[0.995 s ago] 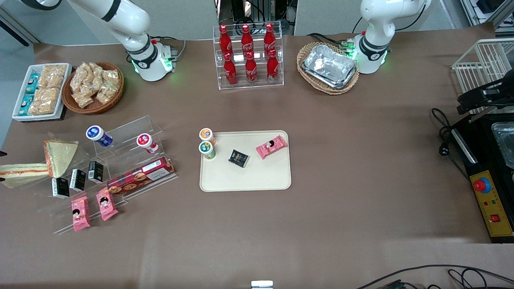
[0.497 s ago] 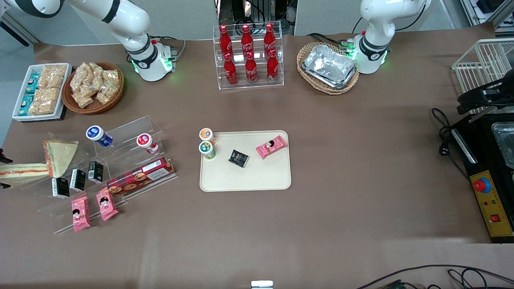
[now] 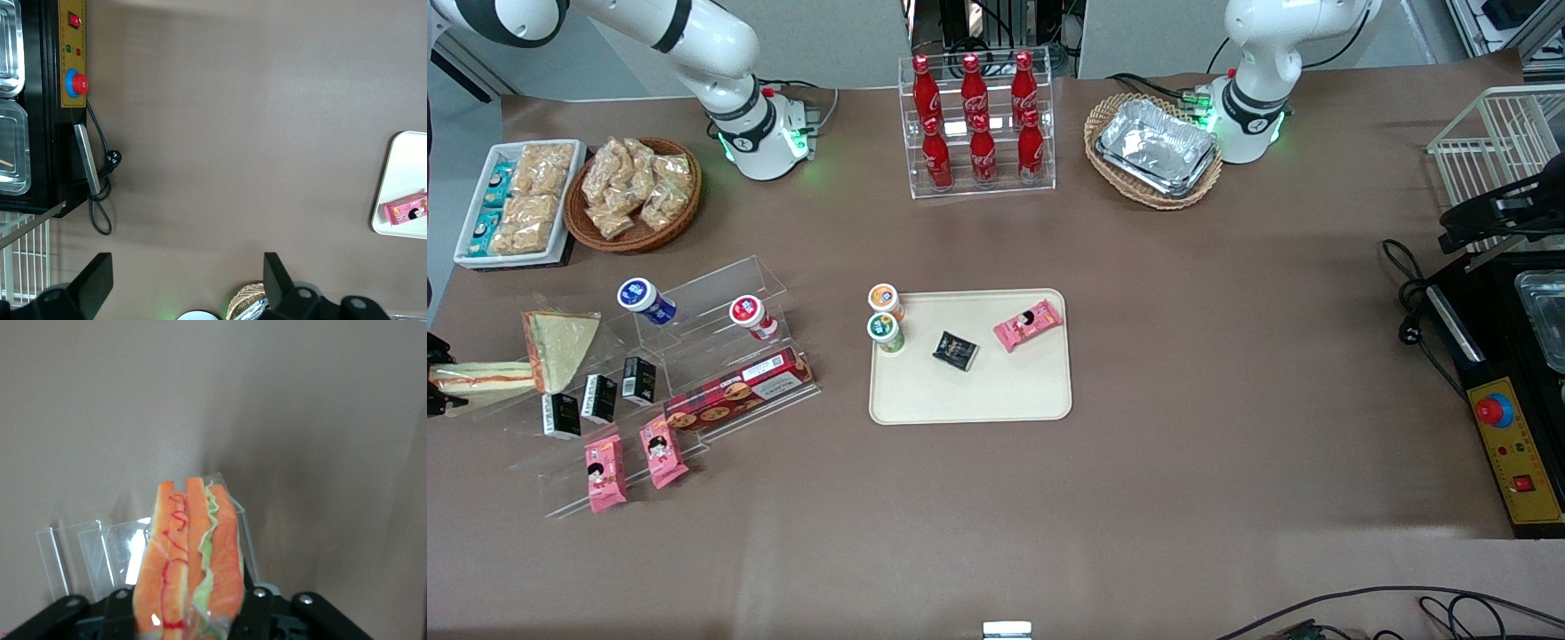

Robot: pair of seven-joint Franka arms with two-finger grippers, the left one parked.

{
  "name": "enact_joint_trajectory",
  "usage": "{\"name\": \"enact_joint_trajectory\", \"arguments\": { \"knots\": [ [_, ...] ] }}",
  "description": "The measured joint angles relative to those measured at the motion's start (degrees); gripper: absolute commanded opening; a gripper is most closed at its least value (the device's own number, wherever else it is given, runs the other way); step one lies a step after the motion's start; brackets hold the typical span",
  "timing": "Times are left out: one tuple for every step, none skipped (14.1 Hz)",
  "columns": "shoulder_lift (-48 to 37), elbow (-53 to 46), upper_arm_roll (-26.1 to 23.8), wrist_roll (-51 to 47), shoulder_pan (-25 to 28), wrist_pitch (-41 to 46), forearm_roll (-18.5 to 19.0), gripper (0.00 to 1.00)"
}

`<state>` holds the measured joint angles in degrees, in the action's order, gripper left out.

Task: Place sandwich on tray
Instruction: 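Lift the wrapped sandwich out of the rack with the right gripper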

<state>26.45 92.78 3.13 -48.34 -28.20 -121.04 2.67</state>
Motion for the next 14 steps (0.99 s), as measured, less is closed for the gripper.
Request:
{"name": "enact_joint_trajectory", "arguments": {
  "knots": [
    [-0.01,0.00,0.00,0.00,-0.01,0.00,0.00,0.00],
    [-0.02,0.00,0.00,0.03,-0.01,0.00,0.00,0.00],
    [-0.07,0.00,0.00,0.26,-0.01,0.00,0.00,0.00],
    [-0.21,-0.03,0.00,0.93,-0.01,0.00,0.00,0.00],
    [-0.58,-0.10,0.00,2.30,-0.01,0.01,0.00,0.00],
    [-1.36,-0.21,0.02,3.96,-0.01,0.42,0.00,0.00],
    [-2.58,-0.42,0.07,5.44,-0.01,1.78,0.00,0.00],
    [-4.22,-0.65,0.13,6.56,-0.02,4.00,0.00,0.00],
    [-6.14,-0.90,0.17,7.81,-0.03,6.62,0.00,0.00],
    [-8.27,-1.14,0.15,8.60,-0.03,9.67,-0.05,0.00],
    [-10.33,-1.40,0.10,9.01,-0.02,12.46,-0.66,0.00],
    [-11.97,-2.02,0.01,9.22,0.03,15.24,-1.85,0.00],
    [-13.15,-3.18,-0.18,9.24,0.20,18.49,-2.90,0.00],
    [-13.88,-4.45,-0.38,8.48,0.52,21.66,-3.58,0.00]
  ]
}}
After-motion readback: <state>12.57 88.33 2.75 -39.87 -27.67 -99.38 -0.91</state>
